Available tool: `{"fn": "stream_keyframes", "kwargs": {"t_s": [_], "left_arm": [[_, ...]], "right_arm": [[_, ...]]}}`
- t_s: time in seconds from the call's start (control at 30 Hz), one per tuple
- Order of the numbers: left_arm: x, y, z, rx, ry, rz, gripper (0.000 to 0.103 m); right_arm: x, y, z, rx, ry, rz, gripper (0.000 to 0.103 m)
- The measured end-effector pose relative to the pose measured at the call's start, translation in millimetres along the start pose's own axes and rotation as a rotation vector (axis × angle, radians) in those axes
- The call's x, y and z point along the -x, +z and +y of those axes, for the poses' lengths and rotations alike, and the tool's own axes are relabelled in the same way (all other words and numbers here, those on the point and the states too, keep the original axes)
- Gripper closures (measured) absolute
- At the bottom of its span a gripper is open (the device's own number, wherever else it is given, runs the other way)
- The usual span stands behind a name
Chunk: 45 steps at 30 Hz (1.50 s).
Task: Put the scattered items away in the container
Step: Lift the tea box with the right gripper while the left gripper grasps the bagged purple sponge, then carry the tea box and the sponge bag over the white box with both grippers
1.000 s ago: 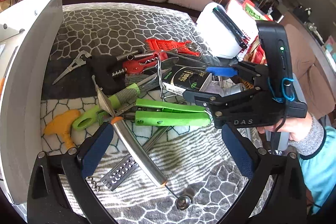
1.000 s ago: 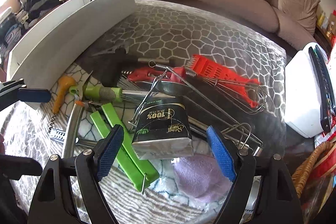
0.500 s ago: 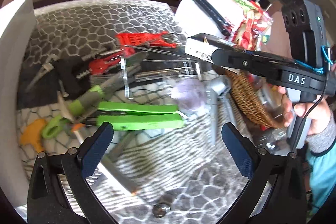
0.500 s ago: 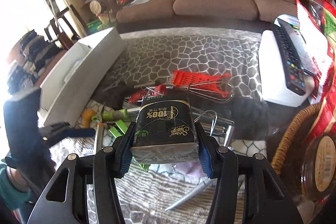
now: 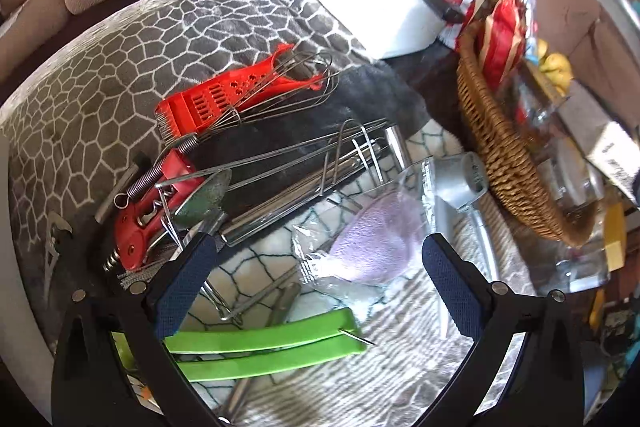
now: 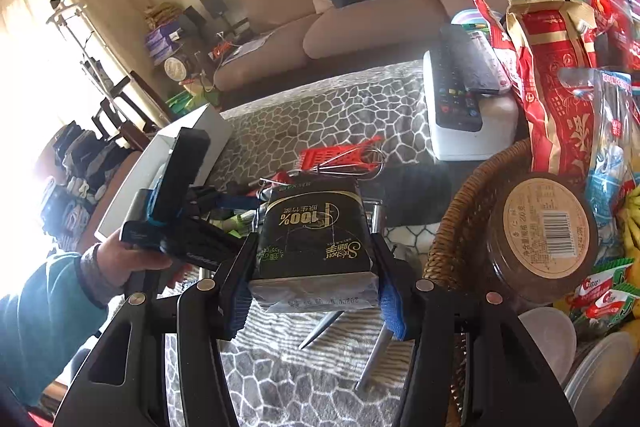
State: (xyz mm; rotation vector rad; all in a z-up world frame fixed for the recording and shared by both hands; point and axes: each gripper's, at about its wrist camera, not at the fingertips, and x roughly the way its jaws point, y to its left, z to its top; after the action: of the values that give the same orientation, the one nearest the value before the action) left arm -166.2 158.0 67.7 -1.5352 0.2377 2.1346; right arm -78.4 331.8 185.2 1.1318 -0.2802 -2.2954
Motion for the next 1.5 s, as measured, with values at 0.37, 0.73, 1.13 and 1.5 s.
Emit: {"fn": "stream_keyframes", "kwargs": {"t_s": [0.37, 0.73, 1.13, 1.5], "left_arm": [[-36.2, -8.2, -10.1, -0.04, -0.017, 0.073, 0.0], [-30.6, -4.0, -18.8, 0.015, -0.108, 0.008, 0.063], [62.3, -16.9, -20.5, -0.001, -0.13, -0.168, 0.084], [211.2, -81.1, 53.9, 0.123, -0.037, -0.302, 0.084]], "right_arm": [[-16.3, -14.0, 6.4, 0.005, 0.023, 0.035, 0.049], [-41.0, -37.9, 7.6, 0.012, -0.05, 0.114, 0.049], [-27.6, -25.0, 23.0, 0.047, -0.082, 0.086, 0.049], [-11.9, 5.8, 122.5, 0.189, -0.075, 0.041, 0.049]]}}
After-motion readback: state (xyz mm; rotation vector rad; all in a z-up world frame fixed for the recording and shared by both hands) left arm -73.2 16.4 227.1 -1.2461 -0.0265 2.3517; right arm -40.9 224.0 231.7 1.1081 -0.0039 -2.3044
